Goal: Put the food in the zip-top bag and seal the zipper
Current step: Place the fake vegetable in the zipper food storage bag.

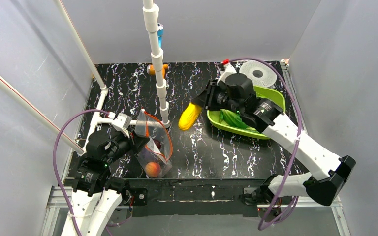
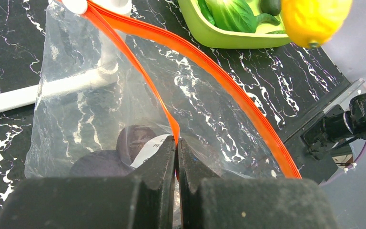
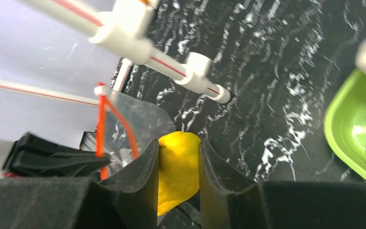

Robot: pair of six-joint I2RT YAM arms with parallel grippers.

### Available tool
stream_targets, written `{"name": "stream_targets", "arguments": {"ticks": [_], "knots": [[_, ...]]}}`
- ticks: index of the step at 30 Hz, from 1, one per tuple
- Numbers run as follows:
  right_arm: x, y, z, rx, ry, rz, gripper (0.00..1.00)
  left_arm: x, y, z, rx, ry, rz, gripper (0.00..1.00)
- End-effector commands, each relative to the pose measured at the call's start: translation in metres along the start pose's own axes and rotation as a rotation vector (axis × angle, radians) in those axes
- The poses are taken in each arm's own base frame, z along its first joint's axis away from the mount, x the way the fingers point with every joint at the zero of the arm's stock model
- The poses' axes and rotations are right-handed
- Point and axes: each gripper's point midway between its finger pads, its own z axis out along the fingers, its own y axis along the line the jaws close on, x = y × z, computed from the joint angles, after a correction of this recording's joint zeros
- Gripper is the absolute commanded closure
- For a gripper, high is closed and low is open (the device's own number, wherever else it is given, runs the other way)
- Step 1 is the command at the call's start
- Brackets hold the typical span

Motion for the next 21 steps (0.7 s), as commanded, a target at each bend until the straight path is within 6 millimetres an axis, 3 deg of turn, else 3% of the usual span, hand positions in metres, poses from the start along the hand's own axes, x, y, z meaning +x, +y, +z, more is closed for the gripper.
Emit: {"name": "stream_targets", "arguments": {"ticks": [1,4,10,17,21], "knots": [[-0.027,0.049,-0.012,-0.014,-0.139,-0.155,0.99,-0.002,-0.001,0.000,0.004,-0.002,0.005,1.00],[-0.017,0.080,-0.007,-0.023,-0.149,-0.301,0.99,-0.002,0.000,0.000,0.001,-0.001,0.004,1.00],[-0.004,0.118,0.003,0.014,-0.210,-0.586,0.99,-0.001,0.000,0.000,0.001,0.001,0.004,1.00],[0.016,0.131,0.026,0.132,-0.237,-0.857,0.99,-0.001,0.000,0.000,0.000,0.002,0.004,1.00],[0.040,0.139,0.040,0.145,-0.222,-0.982,0.99,-0.001,0.000,0.000,0.000,0.000,0.005,1.00]]}}
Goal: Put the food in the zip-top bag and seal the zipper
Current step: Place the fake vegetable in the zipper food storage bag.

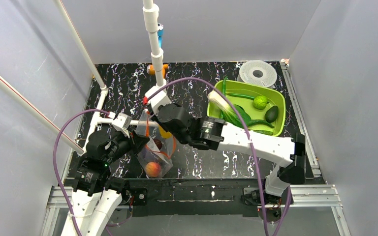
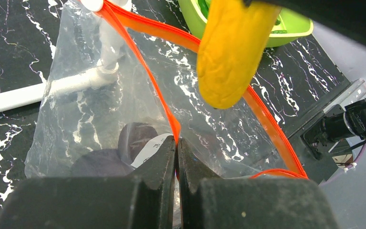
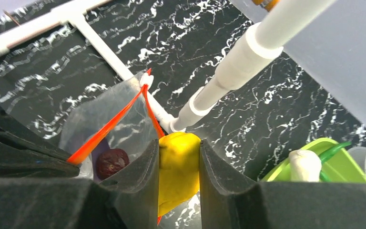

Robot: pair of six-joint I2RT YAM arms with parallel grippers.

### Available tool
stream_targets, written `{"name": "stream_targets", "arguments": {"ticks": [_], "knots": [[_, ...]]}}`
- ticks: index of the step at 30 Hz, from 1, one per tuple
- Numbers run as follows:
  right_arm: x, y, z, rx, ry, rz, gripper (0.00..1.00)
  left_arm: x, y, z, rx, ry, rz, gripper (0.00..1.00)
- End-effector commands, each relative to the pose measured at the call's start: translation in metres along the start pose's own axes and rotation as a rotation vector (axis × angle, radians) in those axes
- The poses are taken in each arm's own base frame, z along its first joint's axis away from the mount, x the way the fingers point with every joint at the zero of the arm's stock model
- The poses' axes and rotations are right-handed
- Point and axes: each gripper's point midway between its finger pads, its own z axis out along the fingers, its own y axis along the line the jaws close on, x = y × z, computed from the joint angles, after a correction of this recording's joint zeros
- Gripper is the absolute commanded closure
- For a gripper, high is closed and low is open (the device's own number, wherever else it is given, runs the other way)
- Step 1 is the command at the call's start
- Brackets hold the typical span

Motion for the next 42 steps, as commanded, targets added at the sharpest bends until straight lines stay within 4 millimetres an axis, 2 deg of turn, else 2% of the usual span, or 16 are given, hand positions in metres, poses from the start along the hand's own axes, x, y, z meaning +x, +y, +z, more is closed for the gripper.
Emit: {"name": "stream_targets", "arguments": {"ticks": [1,6,12,15,17,19,22,26,30,36,42], "knots": [[-0.025,0.002,0.000,0.086,-0.081,-0.142,0.99,-0.001,0.000,0.000,-0.001,-0.001,0.006,1.00],[-0.008,0.026,0.007,0.064,-0.052,-0.209,0.99,-0.002,-0.001,0.000,0.001,-0.003,0.007,1.00],[0.026,0.050,0.000,-0.064,0.031,-0.087,0.99,-0.002,-0.001,-0.001,0.002,-0.006,0.008,1.00],[0.044,0.054,-0.004,-0.082,0.077,-0.031,0.99,-0.002,-0.001,-0.001,0.003,-0.005,0.007,1.00],[0.052,0.055,-0.006,-0.087,0.101,-0.010,0.92,-0.002,-0.001,-0.001,0.004,-0.005,0.008,1.00],[0.058,0.057,-0.008,-0.096,0.118,0.005,0.82,-0.003,-0.001,0.000,0.005,-0.006,0.009,1.00],[0.060,0.059,-0.008,-0.108,0.126,0.008,0.64,-0.002,-0.001,0.000,0.006,0.000,0.006,1.00],[0.057,0.058,-0.010,-0.110,0.123,0.011,0.47,-0.002,0.000,0.000,0.003,-0.001,0.005,1.00],[0.055,0.055,-0.013,-0.104,0.126,0.012,0.35,-0.001,0.000,0.001,0.000,0.002,0.003,1.00],[0.052,0.045,-0.020,-0.080,0.113,0.035,0.31,-0.001,0.000,0.001,0.003,0.003,0.004,1.00],[0.033,0.030,-0.037,-0.073,0.035,0.102,0.27,-0.001,0.001,0.000,-0.003,0.000,0.004,1.00]]}}
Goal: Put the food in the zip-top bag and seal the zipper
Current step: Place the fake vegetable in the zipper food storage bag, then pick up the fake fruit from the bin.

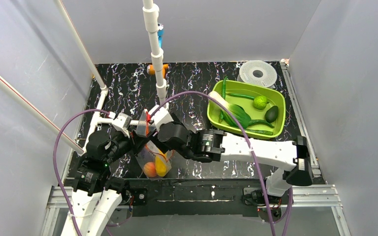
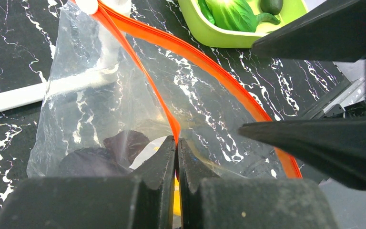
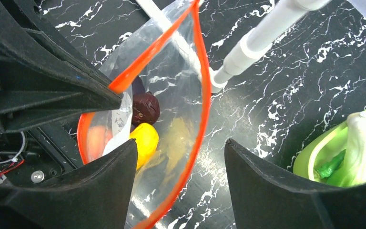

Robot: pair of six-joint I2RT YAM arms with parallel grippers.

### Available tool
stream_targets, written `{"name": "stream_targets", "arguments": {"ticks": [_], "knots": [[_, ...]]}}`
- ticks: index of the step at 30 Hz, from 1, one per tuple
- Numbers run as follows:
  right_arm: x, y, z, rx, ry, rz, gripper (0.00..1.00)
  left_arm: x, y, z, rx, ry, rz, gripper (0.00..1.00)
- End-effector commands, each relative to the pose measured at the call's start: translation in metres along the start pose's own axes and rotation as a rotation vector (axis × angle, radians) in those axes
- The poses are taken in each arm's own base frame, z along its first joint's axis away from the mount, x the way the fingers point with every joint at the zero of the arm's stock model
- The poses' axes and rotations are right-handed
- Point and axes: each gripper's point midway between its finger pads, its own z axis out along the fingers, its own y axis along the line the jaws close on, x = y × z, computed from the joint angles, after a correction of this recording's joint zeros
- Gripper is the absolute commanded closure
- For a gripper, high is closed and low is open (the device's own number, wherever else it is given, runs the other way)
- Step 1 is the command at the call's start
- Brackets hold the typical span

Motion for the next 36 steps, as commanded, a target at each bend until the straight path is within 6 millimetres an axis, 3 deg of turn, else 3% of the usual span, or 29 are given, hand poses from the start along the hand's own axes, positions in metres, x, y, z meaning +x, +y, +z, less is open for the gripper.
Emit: {"name": "stream_targets", "arguments": {"ticks": [1,5,10,12,13,14,16,18,22,23,25,29,36], "knots": [[-0.038,-0.022,-0.032,0.021,-0.150,0.109,0.26,-0.002,0.000,0.000,-0.002,-0.001,0.004,1.00],[-0.050,-0.051,-0.056,0.085,-0.253,0.143,0.18,-0.001,0.001,0.000,-0.004,-0.001,0.003,1.00],[-0.046,-0.115,-0.094,0.208,-0.409,0.240,0.02,-0.001,0.000,0.001,0.002,0.004,0.003,1.00],[-0.020,-0.139,-0.095,0.219,-0.380,0.341,0.02,-0.002,0.000,0.001,-0.001,0.000,0.005,1.00],[-0.002,-0.165,-0.098,0.244,-0.358,0.431,0.02,-0.001,0.001,0.001,-0.003,0.001,0.004,1.00],[0.045,-0.202,-0.095,0.331,-0.311,0.563,0.02,-0.001,0.000,0.000,0.000,0.002,0.005,1.00],[0.110,-0.245,-0.096,0.472,-0.206,0.764,0.02,-0.001,0.000,0.001,0.001,0.003,0.003,1.00],[0.135,-0.262,-0.094,0.510,-0.161,0.805,0.02,0.000,-0.001,0.001,0.007,0.010,0.003,1.00],[0.181,-0.325,-0.093,0.691,-0.031,0.928,0.02,0.000,0.000,0.001,0.002,0.008,0.002,1.00],[0.194,-0.353,-0.088,0.754,0.062,1.045,0.02,-0.001,0.001,0.000,-0.007,0.002,0.003,1.00],[0.193,-0.384,-0.075,0.801,0.166,1.111,0.02,0.000,0.000,0.001,0.001,0.007,0.001,1.00],[0.196,-0.416,-0.067,0.928,0.307,1.098,0.02,0.000,0.000,0.002,0.006,0.013,0.002,1.00],[0.223,-0.458,-0.043,1.072,0.447,1.007,0.02,0.000,0.001,0.002,-0.001,0.014,-0.001,1.00]]}}
